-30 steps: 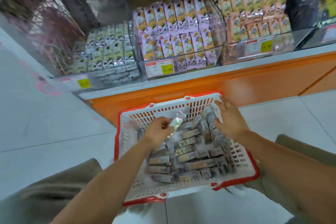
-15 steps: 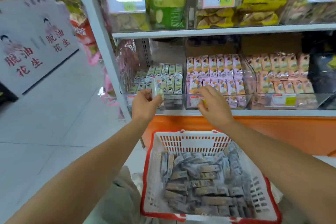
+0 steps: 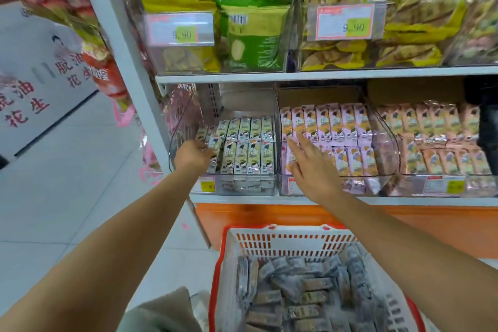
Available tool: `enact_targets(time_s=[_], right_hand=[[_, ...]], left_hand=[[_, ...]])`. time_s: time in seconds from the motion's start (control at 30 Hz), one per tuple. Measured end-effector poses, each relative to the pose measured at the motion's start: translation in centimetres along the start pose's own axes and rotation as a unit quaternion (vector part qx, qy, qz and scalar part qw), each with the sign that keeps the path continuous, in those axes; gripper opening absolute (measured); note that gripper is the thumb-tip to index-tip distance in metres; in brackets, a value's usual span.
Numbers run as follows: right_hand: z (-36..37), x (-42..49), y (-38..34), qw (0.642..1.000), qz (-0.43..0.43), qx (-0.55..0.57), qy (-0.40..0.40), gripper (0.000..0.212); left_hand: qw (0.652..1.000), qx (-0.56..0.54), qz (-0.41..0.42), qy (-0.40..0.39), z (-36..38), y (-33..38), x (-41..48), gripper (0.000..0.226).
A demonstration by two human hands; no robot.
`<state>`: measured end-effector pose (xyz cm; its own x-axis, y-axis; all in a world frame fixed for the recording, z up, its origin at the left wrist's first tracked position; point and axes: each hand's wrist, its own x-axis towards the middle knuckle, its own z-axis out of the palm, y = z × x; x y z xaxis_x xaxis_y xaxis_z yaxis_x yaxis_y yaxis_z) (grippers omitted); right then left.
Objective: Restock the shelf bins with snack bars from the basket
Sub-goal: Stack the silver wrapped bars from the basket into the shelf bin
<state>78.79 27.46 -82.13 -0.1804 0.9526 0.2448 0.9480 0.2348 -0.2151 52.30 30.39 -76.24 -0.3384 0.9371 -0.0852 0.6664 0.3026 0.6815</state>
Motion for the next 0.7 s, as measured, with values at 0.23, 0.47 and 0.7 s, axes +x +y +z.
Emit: enact_targets(time_s=[0.23,0.47,0.7], right_hand=[[0.5,0.0,-0.2,0.999,-0.004,-0.029,0.017,0.053],[0.6,0.1,0.1,0.999,-0.004,-0.034,0.007,0.053],[-0.3,-1.6,0.4,0.996,-0.052,0.042,0.051,0.049]], left_hand=[[0.997,0.063,0.027,-0.032,1.5,-1.1,1.5,0.038],[0.990,0.101,0.050,-0.089,1.3,-0.9,0.7,0.022],[0.968,0.100,0.215,0.082,2.0,-1.4,-3.9,0.041]])
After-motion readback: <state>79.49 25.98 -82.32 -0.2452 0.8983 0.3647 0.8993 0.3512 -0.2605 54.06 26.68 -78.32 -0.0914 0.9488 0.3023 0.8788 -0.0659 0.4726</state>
